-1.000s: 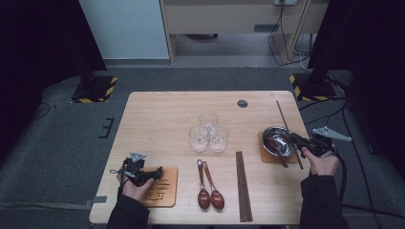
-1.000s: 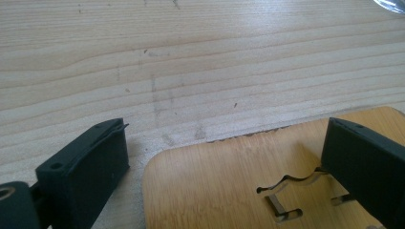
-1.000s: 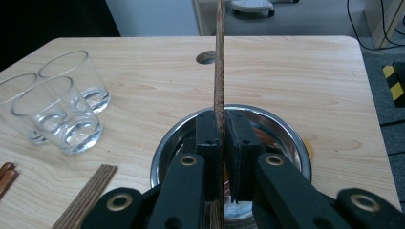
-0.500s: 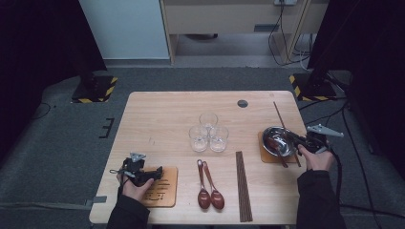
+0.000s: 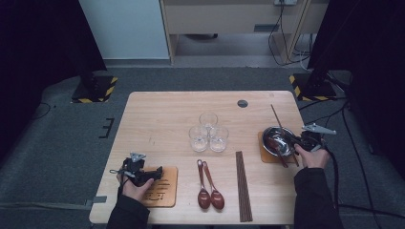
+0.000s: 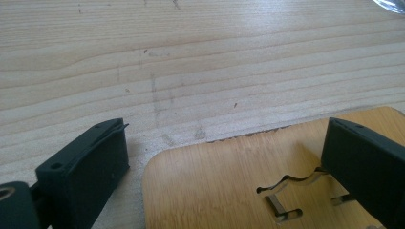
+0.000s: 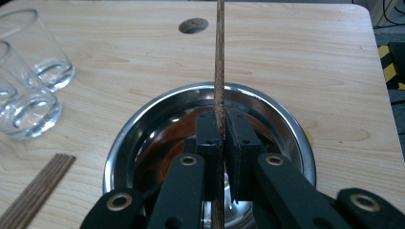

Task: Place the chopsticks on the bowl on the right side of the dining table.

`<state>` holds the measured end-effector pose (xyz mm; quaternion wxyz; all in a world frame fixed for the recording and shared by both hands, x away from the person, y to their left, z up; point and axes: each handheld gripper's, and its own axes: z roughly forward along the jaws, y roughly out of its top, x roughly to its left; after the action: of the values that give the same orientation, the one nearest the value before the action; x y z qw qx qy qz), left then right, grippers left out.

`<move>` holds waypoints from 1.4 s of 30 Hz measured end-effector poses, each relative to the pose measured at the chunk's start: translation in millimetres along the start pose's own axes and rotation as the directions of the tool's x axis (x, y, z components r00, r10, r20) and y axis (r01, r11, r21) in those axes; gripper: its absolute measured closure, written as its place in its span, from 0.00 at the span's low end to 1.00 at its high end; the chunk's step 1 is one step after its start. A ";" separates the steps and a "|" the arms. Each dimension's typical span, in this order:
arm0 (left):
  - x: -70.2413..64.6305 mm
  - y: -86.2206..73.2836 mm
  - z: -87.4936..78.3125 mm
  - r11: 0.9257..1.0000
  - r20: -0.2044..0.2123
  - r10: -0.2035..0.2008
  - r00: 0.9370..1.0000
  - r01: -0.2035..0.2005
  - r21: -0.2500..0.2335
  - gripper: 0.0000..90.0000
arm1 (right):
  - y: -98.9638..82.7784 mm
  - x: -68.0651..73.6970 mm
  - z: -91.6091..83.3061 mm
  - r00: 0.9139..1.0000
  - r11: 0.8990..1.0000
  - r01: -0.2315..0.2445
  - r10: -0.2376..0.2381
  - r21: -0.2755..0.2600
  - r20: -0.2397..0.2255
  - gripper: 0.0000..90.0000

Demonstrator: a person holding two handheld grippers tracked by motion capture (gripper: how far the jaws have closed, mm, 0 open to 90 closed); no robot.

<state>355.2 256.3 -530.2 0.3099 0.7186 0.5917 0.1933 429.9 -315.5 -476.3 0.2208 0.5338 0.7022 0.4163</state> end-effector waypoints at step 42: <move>0.0 0.0 0.0 1.000 0.000 0.000 1.000 0.000 0.000 0.01 | -1.3 4.8 3.1 1.000 0.999 -0.010 0.010 0.035 0.011 0.81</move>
<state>355.2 256.2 -530.2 0.3098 0.7187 0.5917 0.1934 429.9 -310.0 -478.4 0.2131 0.5433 0.7056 0.4020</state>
